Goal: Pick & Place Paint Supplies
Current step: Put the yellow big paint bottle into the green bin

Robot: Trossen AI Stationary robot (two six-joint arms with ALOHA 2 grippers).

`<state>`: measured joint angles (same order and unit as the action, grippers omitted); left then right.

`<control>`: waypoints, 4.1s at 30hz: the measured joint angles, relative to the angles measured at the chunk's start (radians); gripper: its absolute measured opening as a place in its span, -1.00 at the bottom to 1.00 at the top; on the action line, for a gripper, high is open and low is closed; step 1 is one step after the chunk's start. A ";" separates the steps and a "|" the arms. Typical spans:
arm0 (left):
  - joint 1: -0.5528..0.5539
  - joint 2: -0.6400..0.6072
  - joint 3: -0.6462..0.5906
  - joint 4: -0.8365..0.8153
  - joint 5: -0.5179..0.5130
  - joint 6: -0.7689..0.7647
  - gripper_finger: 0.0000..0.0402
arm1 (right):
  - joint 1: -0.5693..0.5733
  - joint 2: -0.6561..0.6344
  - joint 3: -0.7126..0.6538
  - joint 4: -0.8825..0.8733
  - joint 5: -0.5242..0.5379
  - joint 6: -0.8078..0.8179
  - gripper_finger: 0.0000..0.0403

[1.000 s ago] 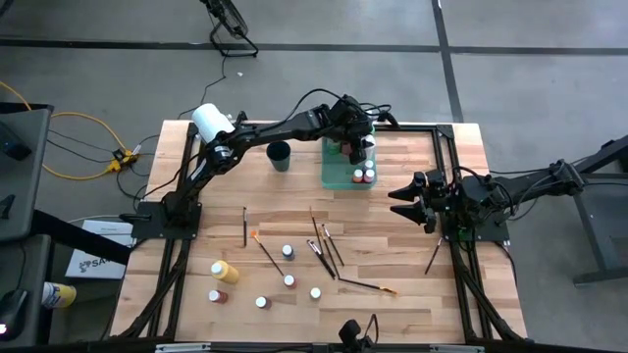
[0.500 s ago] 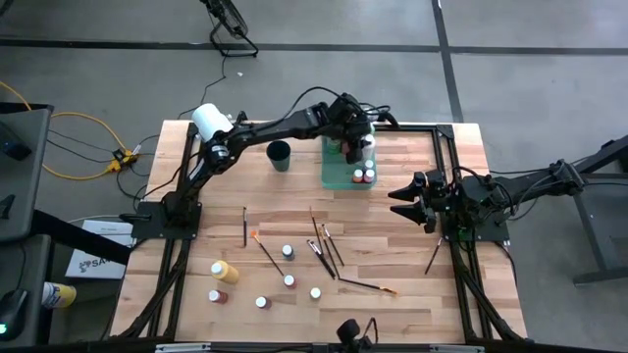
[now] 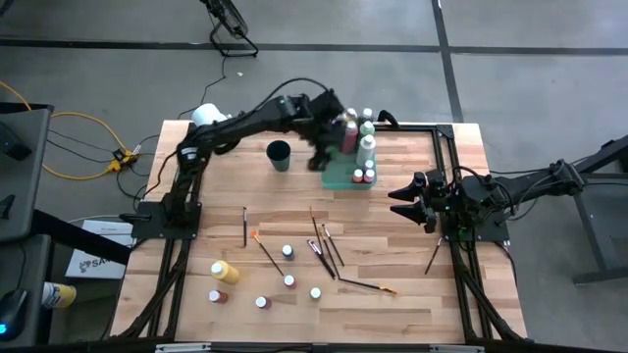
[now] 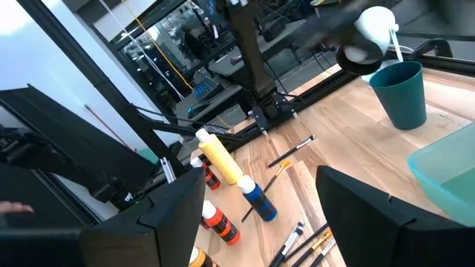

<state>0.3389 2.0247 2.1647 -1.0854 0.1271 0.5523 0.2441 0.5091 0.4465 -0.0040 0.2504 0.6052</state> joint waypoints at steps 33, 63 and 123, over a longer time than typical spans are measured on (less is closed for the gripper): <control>-0.711 -0.852 -0.876 -0.221 -0.234 -1.017 0.20 | 0.000 0.000 0.000 -0.035 -0.019 -0.008 0.25; -1.190 -0.730 -0.962 -0.177 -0.266 -1.138 0.20 | 0.000 0.000 0.000 -0.045 -0.026 0.000 0.25; -1.054 -0.747 -0.879 -0.180 -0.263 -1.149 -0.42 | 0.000 0.000 0.000 -0.045 -0.026 -0.001 0.25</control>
<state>-0.7147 1.2774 1.2860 -1.2657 -0.1359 -0.5965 0.2440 0.5095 0.4465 -0.0490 0.2241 0.6041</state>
